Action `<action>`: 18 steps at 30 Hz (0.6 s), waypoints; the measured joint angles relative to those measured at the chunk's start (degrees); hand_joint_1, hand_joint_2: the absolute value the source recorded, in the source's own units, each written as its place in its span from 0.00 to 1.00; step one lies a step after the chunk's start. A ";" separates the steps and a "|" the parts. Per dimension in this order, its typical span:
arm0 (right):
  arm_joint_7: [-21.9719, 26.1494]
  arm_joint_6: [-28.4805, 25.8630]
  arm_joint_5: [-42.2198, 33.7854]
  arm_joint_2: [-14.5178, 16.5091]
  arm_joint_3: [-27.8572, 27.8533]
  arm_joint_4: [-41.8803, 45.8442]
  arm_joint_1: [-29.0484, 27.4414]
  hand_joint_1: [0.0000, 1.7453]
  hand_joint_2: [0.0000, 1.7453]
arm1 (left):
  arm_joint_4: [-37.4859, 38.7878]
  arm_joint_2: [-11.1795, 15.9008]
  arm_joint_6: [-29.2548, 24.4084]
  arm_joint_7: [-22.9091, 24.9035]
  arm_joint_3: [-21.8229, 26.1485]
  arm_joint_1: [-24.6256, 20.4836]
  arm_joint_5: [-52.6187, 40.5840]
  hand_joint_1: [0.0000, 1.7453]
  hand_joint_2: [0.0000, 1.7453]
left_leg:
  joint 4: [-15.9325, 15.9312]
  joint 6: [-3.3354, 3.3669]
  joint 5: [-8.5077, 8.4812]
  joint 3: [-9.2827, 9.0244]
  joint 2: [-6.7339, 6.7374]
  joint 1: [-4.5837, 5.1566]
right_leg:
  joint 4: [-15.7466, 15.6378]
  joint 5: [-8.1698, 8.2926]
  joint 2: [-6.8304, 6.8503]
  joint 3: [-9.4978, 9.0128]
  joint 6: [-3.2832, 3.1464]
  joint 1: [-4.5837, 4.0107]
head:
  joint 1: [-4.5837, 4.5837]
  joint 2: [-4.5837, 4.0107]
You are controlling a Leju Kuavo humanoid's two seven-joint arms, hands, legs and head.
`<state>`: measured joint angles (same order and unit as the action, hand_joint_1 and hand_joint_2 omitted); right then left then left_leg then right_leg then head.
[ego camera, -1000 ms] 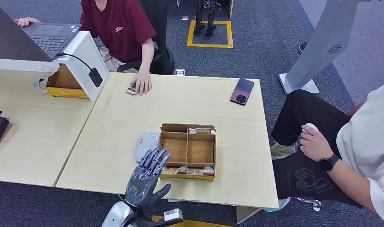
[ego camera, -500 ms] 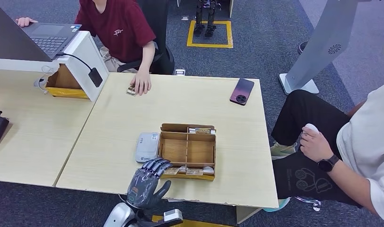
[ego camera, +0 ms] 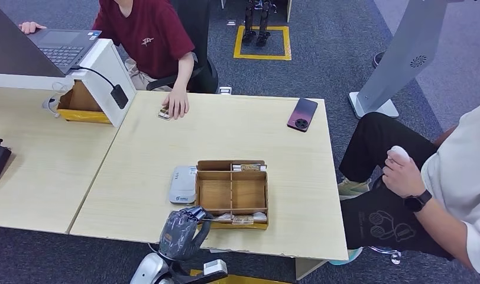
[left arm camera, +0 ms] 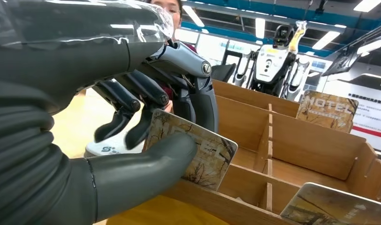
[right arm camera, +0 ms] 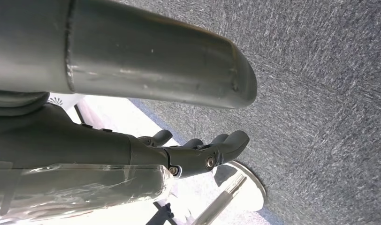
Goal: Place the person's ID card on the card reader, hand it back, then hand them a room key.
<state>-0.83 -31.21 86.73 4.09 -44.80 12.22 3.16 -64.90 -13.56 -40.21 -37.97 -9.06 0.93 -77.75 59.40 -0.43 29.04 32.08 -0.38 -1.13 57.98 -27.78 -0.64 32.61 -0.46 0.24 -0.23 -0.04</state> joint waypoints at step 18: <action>-0.80 0.09 0.00 0.00 -0.19 0.00 -0.03 0.00 0.00 | -12.26 4.15 -0.03 11.22 -11.94 -8.45 18.64 1.00 1.00 | 0.01 0.00 -0.14 0.00 -0.19 0.00 | 0.03 0.03 0.14 -0.02 -0.01 0.00 | 0.01 0.00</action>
<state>-1.63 -31.12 86.73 4.09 -44.98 12.22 3.13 -77.16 -9.41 -40.24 -26.75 -21.00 -7.52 -59.11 59.42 -0.43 28.90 32.09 -0.57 -1.13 58.01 -27.75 -0.50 32.59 -0.47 0.23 -0.22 -0.04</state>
